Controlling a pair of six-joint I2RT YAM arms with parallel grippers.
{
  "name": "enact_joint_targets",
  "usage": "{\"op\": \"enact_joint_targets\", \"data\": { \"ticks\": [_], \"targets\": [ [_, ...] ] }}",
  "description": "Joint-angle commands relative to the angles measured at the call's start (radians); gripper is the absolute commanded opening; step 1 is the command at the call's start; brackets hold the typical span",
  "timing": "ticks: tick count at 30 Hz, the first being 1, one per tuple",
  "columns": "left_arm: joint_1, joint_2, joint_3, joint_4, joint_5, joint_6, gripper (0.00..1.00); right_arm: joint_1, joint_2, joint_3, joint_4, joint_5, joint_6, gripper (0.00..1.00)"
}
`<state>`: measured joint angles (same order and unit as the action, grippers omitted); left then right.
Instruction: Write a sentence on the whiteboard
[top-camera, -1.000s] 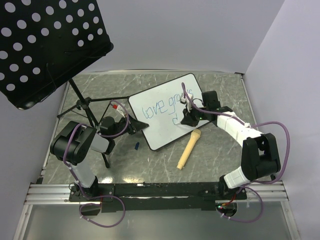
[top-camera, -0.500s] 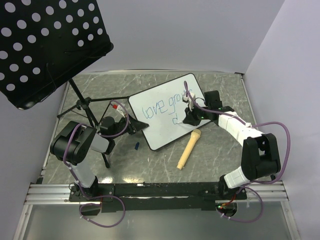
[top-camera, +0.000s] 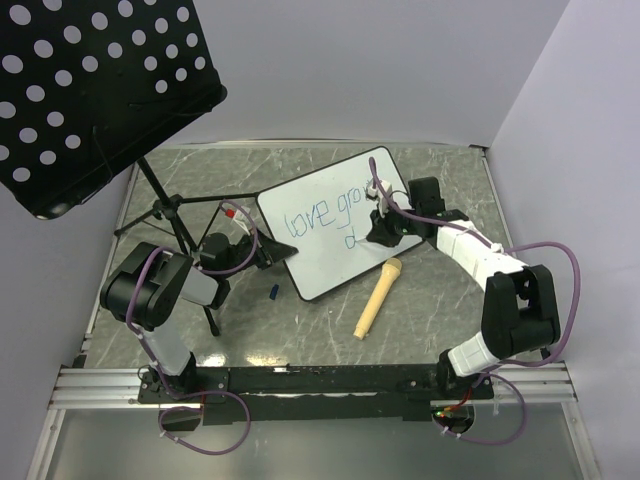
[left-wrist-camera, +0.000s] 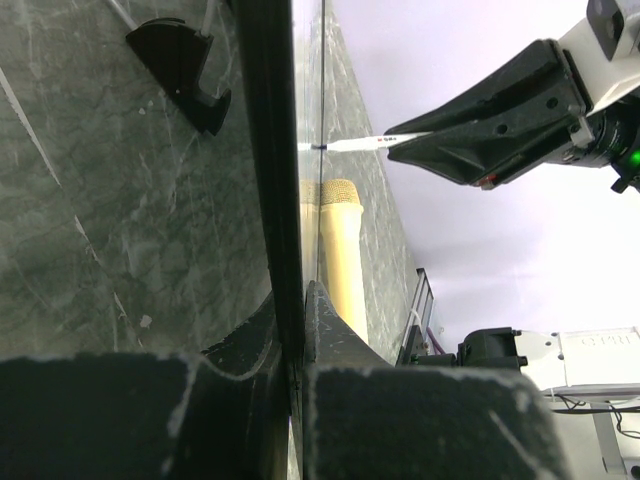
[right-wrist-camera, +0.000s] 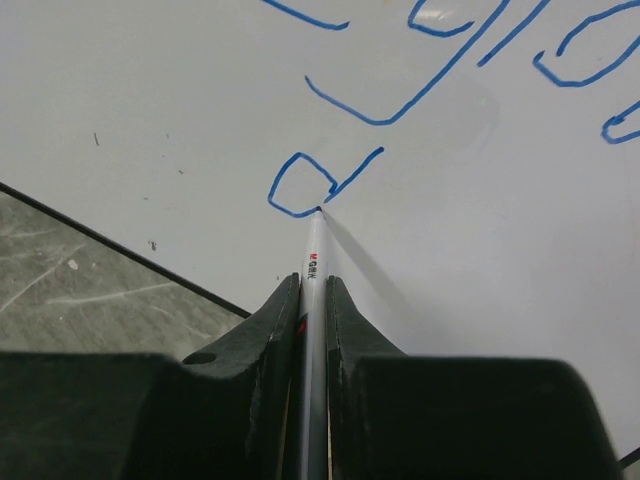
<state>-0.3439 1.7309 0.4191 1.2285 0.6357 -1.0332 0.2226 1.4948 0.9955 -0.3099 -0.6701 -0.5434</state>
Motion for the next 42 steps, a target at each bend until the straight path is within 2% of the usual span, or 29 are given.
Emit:
{"op": "enact_joint_targets", "data": {
  "ticks": [1,11,29,42],
  "targets": [
    [-0.004,-0.053,0.017,0.216,0.047,0.07,0.01,-0.006,0.038,0.054,0.051,0.027,0.007,0.0],
    [-0.003,-0.057,0.02,0.207,0.047,0.073,0.01,-0.009,0.051,0.057,0.042,0.017,0.003,0.0],
    [-0.003,-0.051,0.014,0.217,0.044,0.07,0.01,-0.02,-0.042,-0.04,-0.003,0.018,-0.04,0.0],
    [-0.001,-0.053,0.015,0.213,0.047,0.074,0.01,-0.043,-0.041,-0.015,-0.006,0.014,-0.032,0.0]
  ]
}}
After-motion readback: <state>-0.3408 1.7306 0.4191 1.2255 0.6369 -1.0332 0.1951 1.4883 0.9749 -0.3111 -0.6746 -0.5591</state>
